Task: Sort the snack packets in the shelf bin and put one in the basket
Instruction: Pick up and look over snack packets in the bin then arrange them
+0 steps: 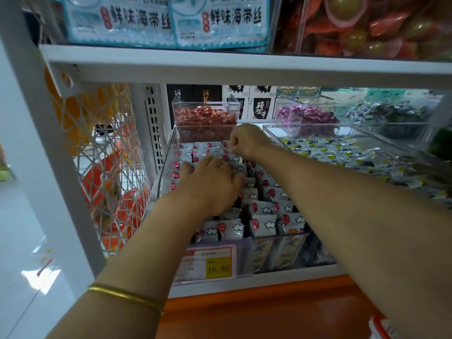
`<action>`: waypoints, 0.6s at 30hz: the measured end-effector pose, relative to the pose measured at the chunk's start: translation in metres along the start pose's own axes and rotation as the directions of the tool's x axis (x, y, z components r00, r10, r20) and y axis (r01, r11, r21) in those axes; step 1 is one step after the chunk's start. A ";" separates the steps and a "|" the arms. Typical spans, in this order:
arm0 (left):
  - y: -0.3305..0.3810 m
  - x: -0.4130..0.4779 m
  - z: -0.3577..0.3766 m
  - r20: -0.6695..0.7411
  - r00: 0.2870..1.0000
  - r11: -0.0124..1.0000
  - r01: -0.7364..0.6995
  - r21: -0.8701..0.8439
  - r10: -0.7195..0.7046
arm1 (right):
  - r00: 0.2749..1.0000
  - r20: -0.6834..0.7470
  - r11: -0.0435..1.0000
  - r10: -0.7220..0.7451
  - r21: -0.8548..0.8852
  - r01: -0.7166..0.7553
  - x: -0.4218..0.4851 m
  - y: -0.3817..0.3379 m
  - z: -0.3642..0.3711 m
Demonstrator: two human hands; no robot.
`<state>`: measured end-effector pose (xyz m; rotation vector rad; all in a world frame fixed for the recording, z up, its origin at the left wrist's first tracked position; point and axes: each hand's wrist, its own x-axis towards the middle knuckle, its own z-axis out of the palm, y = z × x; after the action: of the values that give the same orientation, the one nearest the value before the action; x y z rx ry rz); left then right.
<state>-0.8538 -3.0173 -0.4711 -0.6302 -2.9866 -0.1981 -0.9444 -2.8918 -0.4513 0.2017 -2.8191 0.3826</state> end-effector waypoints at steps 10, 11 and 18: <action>0.004 -0.030 -0.023 -0.277 0.950 0.952 0.057 -0.301 -0.145 | 0.838 -0.513 0.853 0.186 0.508 0.122 -0.097 -0.002 -0.060; 0.007 -0.035 -0.023 -0.306 0.938 0.937 0.049 -0.346 -0.162 | 0.827 -0.521 0.827 0.212 0.546 0.132 -0.114 -0.001 -0.064; 0.028 -0.071 -0.027 -0.162 0.976 0.624 -0.036 -0.781 -0.147 | 0.908 -0.276 0.553 0.314 0.831 0.061 -0.198 0.006 -0.069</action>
<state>-0.7759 -3.0241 -0.4493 -0.5029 -2.5814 -1.5323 -0.7395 -2.8471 -0.4487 0.0768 -2.0216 1.5985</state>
